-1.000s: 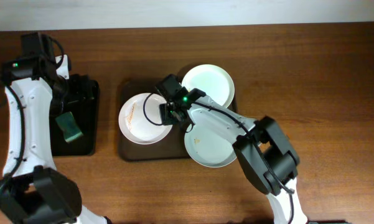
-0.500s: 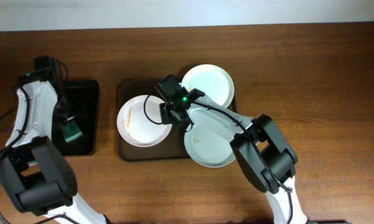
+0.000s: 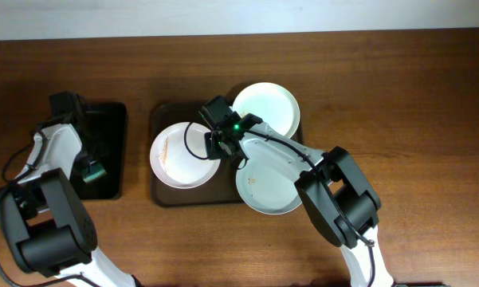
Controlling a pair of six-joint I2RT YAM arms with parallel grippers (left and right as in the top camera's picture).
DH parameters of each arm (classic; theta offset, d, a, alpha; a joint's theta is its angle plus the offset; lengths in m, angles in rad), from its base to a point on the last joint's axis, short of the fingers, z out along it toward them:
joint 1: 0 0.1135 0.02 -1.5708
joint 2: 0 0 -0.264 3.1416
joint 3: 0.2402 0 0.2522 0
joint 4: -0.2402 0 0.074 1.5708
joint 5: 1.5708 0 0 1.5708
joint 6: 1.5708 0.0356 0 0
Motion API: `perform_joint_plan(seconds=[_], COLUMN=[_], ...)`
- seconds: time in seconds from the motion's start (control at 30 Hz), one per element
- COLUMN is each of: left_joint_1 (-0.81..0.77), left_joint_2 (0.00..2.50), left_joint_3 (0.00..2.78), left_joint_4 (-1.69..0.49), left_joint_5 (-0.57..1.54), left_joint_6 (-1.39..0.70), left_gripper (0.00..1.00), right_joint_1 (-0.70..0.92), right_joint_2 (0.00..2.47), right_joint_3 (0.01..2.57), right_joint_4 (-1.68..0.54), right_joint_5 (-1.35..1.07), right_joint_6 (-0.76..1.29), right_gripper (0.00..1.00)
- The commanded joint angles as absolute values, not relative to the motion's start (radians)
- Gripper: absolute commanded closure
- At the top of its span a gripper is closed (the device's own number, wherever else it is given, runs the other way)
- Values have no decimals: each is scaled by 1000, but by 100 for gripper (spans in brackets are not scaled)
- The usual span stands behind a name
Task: Clean dirty plates on tray and stack at the side
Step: 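Scrub the left white plate with the held sponge using the left gripper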
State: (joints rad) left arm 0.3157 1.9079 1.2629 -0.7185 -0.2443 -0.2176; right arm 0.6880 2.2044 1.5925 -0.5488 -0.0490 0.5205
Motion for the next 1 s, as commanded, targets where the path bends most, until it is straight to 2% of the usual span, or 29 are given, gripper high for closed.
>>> perform_joint_plan(seconds=[0.0,0.07,0.13,0.27,0.37,0.47,0.53,0.97], left_joint_1=[320,320,320,304,292,290,290,278], left_joint_2=[1917,1917,1917,1903,1809,1738,1725,1737], left_joint_3=[1200,1171,1164,1189,1314,1390,1390,1390], left_joint_4=[-678,-643,-620,-648,-801,-935,-949,-948], left_joint_5=[-255,-255,-255,-233,-70,6,75,75], left_joint_6=[-208,-209,-209,-204,-104,-60,-20,-18], left_gripper=[63,75,99,99,99,99,99,99], right_joint_1=[694,693,694,694,693,665,638,622], right_joint_2=[2237,2237,2237,2236,2234,2211,2211,2211], right_joint_3=[1595,1595,1595,1596,1596,1598,1598,1598], right_joint_4=[-561,-561,-565,-570,-572,-575,-587,-610], right_joint_5=[-48,-48,-48,-49,-60,-114,-164,-191], right_joint_6=[517,517,513,513,513,502,503,503], right_gripper=[95,94,94,94,95,94,94,94])
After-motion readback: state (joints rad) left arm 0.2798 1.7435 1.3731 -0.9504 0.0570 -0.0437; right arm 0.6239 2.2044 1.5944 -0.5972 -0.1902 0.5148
